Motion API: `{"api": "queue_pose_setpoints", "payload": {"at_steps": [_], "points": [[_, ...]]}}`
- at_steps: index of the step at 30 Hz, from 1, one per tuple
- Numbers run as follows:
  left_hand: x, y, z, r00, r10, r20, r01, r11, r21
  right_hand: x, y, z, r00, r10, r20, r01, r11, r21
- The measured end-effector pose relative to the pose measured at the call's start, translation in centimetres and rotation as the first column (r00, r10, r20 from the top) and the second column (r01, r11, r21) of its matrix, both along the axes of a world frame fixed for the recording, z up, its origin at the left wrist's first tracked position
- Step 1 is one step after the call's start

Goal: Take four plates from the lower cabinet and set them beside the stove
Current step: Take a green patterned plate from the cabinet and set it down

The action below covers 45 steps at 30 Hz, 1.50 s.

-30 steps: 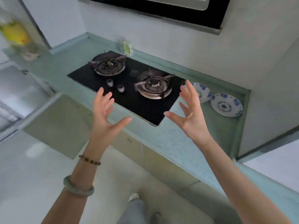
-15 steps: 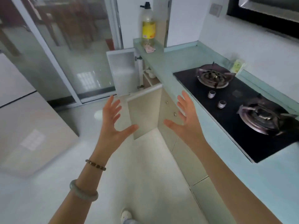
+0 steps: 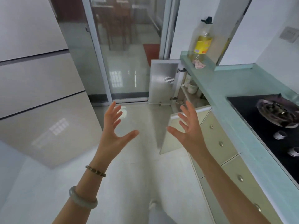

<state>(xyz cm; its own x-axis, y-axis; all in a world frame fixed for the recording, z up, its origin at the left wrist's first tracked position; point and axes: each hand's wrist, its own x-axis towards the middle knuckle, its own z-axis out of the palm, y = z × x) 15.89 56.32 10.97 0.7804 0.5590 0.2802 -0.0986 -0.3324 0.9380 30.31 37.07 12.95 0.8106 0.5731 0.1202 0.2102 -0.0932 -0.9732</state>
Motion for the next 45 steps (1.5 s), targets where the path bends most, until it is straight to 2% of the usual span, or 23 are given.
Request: {"api": "queue_pose_setpoints", "payload": {"at_steps": [7,17,24,31,34,38,45], "points": [[4.4,8.8,-1.3,0.997,0.080,-0.008,-0.080,0.997,0.004,6.0,9.2,-1.4,0.999,0.044,0.007,-0.044,0.999,-0.008],[16.7,21.3,-0.8,0.996,0.084,-0.015,-0.084,0.996,-0.014,17.9,21.9,-1.8,1.000,0.016,-0.002,-0.016,0.999,0.039],[22.8,27.6,-2.1,0.998,0.034,-0.045,-0.037,0.998,-0.056,23.5,28.0,-2.4,0.999,-0.026,-0.032,0.027,1.000,0.008],[32.3,34.8,-3.3,0.989,-0.124,-0.080,0.118,0.990,-0.079,29.4,33.7,-3.8,0.982,-0.183,-0.057,0.183,0.983,-0.003],[37.9,38.7,-3.3,0.967,-0.238,-0.095,0.230,0.969,-0.088,32.3,36.4,-4.0,0.945,-0.324,-0.039,0.324,0.946,-0.013],[44.7,41.8,-3.0,0.905,-0.411,-0.109,0.401,0.910,-0.106,35.1,38.8,-3.7,0.877,-0.478,-0.039,0.478,0.878,-0.018],[54.8,42.0,-3.5,0.797,-0.597,-0.096,0.579,0.799,-0.162,38.3,38.9,-4.4,0.729,-0.683,-0.040,0.683,0.730,-0.031]]}}
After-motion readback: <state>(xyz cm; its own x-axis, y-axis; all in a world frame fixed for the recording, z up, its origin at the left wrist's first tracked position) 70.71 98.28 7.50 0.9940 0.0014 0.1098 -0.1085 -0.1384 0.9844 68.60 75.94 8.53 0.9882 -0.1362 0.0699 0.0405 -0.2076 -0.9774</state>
